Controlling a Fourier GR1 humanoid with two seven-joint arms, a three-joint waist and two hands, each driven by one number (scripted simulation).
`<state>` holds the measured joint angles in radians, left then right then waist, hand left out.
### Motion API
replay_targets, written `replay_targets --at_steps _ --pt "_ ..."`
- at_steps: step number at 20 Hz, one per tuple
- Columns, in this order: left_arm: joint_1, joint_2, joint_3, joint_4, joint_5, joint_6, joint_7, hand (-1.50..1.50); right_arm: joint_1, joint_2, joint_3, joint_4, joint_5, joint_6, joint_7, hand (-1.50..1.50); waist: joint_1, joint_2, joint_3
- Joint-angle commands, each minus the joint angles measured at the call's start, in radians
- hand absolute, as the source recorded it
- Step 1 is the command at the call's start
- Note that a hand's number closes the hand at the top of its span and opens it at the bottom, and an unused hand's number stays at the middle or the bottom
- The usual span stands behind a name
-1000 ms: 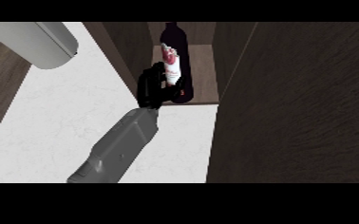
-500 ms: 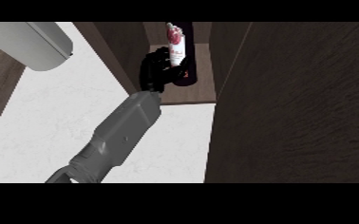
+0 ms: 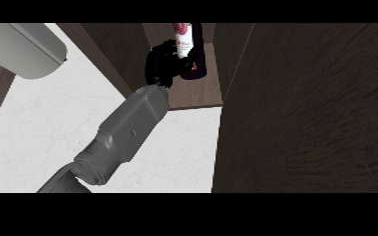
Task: Pick up the wine, place it into the cabinet and close the cabinet
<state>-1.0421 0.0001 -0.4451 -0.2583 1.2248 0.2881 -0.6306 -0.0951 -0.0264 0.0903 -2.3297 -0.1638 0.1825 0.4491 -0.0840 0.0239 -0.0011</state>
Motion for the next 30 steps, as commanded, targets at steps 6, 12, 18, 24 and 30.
replay_targets --at_steps 6,12,18,24,30 --pt "0.054 0.0 -0.094 -0.069 0.062 0.045 -0.021 1.5 -0.067 0.012 -0.007 0.065 -0.027 0.001 -0.019 -1.5 -0.034 0.007 0.0" --pt "0.061 0.0 -0.145 -0.121 0.122 0.091 -0.025 1.5 -0.025 0.008 0.001 0.041 -0.019 0.013 -0.034 -1.5 -0.055 0.006 0.0" --pt "0.113 0.0 -0.165 -0.15 0.206 0.09 -0.119 1.5 -0.008 0.015 0.037 0.024 0.003 0.009 -0.023 -1.5 -0.047 0.005 -0.001" --pt "0.066 0.0 -0.176 -0.126 0.266 0.101 -0.127 -1.5 -0.025 0.014 0.024 0.026 -0.014 0.006 -0.018 -1.5 -0.042 0.008 -0.001" --pt "0.043 0.0 -0.213 -0.097 0.305 0.141 -0.127 -1.5 0.002 0.01 0.022 0.029 -0.023 0.021 -0.038 -1.5 -0.049 0.009 0.001"
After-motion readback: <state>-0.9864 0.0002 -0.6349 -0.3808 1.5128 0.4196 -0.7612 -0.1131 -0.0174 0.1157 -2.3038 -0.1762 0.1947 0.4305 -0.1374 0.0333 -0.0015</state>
